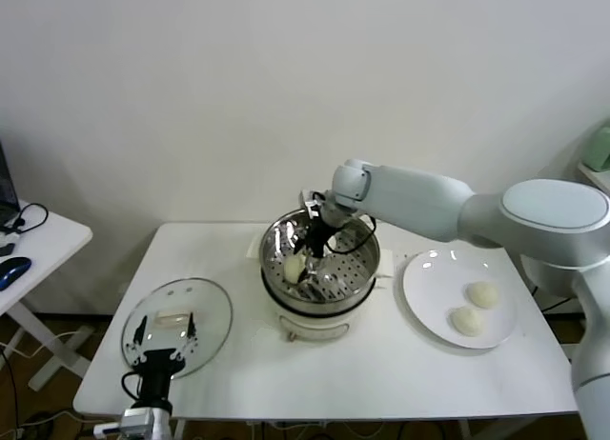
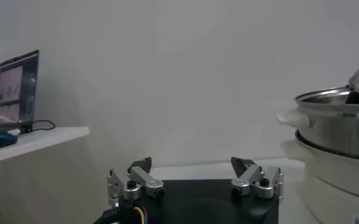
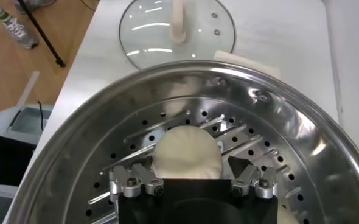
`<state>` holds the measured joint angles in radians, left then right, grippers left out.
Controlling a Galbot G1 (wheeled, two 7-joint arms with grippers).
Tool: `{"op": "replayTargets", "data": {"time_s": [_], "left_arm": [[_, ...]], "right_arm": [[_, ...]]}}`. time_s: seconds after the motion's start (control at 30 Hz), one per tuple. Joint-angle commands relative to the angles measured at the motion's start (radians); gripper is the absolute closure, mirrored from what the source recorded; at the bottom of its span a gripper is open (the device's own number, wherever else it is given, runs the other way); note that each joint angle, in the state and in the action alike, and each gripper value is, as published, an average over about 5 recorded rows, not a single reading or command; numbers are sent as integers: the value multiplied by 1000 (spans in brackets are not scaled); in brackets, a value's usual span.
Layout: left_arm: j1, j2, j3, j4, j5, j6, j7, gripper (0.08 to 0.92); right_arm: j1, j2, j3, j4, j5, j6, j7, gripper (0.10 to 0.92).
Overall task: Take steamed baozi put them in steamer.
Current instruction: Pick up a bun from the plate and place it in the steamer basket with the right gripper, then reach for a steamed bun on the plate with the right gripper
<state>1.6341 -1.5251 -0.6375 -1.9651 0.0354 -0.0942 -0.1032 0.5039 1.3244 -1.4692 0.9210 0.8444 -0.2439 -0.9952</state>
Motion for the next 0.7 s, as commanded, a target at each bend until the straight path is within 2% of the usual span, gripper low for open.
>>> {"op": "replayTargets", "data": {"time_s": [0.03,0.23,0.47,0.6,0.7], "left_arm": [[0,-1,0,1,1,0,0,177],[1,0,0,1,1,1,0,177],[-4,2,3,2,3,8,0,177],[-11,1,13,4,9,14,1,177],[-13,-3,23,-3,1,22,1,177]], "right_arm": [[24,-13,2,14,-3,6,-8,203],[161,-106,-58,106,14,20,-91,203],[346,-290,-157,247,11,63,-165,203],[392,-402,-187,315,-68,82,-199,203],[392,-483,-199,343,-201,104,-231,203]]}}
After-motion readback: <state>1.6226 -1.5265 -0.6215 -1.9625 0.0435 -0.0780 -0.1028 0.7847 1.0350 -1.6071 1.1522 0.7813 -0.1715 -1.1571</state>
